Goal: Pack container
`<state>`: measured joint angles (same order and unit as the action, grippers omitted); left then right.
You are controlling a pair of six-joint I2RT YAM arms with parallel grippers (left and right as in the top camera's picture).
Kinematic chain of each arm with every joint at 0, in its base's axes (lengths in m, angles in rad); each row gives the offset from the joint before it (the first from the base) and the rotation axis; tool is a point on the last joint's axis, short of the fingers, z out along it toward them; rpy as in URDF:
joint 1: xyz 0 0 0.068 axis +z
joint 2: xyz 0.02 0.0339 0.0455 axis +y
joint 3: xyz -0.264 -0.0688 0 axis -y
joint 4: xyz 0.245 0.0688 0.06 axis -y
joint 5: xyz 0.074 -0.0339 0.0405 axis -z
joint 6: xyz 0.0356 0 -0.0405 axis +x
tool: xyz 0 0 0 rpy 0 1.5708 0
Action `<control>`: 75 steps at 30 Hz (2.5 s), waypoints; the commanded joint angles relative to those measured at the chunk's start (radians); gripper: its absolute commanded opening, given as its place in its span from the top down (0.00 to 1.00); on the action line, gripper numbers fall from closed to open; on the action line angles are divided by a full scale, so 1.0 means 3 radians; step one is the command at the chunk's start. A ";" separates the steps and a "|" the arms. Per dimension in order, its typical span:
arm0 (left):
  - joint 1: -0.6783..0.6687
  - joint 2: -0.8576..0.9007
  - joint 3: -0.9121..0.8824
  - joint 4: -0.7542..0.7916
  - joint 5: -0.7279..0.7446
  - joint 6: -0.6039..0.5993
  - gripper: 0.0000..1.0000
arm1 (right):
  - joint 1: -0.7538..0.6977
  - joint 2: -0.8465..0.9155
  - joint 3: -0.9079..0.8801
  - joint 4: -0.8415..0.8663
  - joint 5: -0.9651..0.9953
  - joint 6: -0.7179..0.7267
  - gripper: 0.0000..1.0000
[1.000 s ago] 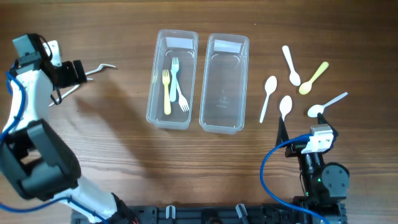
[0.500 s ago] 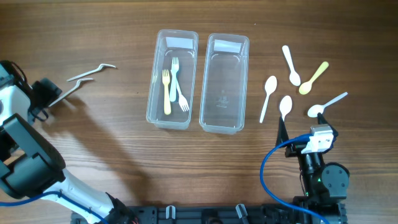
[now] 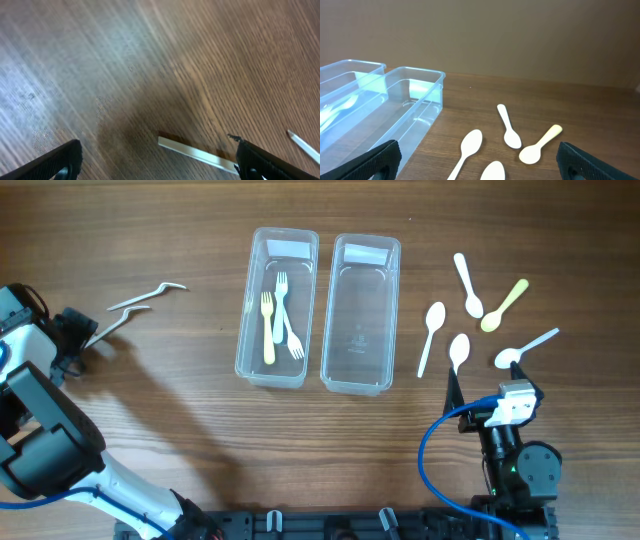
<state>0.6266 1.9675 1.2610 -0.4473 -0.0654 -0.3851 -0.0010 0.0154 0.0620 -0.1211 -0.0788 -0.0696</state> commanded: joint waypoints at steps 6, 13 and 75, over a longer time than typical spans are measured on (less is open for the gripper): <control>0.0003 0.0032 -0.0022 -0.0056 -0.0317 -0.0763 0.00 | -0.0011 -0.0018 -0.0013 0.0009 -0.0039 -0.0022 0.00; -0.0001 0.0123 -0.0022 -0.0093 -0.0324 -0.0764 0.00 | -0.0011 -0.0018 -0.0013 0.0009 -0.0039 -0.0022 0.00; -0.1085 -0.0231 0.0317 -0.0837 0.0656 0.2477 0.11 | -0.0011 -0.0018 -0.0013 0.0009 -0.0039 -0.0022 0.00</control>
<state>0.3012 1.8549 1.3506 -0.7017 0.1780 0.3759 -0.0010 0.0154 0.0620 -0.1211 -0.0788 -0.0700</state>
